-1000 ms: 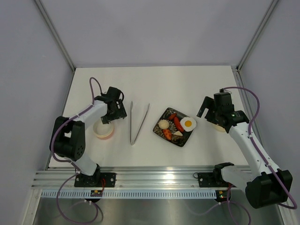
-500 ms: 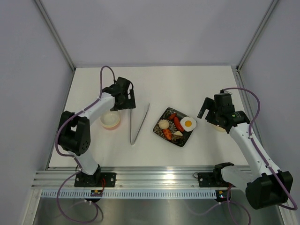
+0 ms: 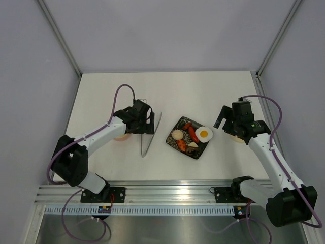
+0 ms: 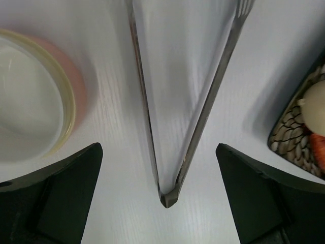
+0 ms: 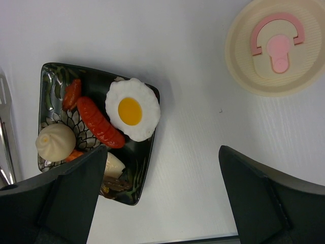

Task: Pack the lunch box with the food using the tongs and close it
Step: Pick up the clamp at the center of the board.

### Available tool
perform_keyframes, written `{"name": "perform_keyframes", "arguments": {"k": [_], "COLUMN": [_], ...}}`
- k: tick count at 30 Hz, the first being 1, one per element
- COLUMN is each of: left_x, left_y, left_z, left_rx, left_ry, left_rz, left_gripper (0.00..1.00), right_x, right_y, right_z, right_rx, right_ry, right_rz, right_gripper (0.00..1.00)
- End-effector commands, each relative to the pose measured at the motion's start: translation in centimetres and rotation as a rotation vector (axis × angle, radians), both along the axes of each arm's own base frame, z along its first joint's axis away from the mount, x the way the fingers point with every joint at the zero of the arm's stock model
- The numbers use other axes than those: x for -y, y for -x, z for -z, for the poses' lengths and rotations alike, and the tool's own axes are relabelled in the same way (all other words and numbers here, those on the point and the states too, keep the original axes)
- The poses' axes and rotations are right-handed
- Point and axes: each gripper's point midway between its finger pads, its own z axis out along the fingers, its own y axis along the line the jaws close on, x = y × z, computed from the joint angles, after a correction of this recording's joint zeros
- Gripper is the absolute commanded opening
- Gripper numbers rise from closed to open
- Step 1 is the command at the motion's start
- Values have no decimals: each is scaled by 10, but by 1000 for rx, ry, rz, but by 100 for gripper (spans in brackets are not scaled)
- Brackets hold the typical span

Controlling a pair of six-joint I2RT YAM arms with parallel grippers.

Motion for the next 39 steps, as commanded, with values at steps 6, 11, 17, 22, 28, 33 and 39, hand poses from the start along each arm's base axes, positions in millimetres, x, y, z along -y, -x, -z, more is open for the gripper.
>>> {"name": "perform_keyframes", "arguments": {"k": [6, 11, 17, 22, 28, 33, 39], "left_x": [13, 16, 20, 22, 21, 22, 21], "left_y": [14, 19, 19, 16, 12, 12, 10], "left_z": [26, 37, 54, 64, 79, 95, 101], "left_rx": [-71, -107, -143, -153, -165, -191, -195], "left_ry": [70, 68, 64, 48, 23, 18, 7], "left_rz": [32, 61, 73, 68, 47, 36, 17], "left_gripper": [99, 99, 99, 99, 98, 89, 73], "right_x": [2, 1, 1, 0, -1, 1, 0], "right_y": [1, 5, 5, 6, 7, 7, 7], "right_z": [-17, -13, -14, -14, -11, -10, -11], "right_rx": [52, 46, 48, 46, 37, 36, 35], "right_ry": [-17, -21, -30, -38, -40, -34, -35], "right_rz": [16, 18, 22, 22, 21, 27, 28], "right_gripper": [99, 99, 99, 100, 99, 99, 99]}}
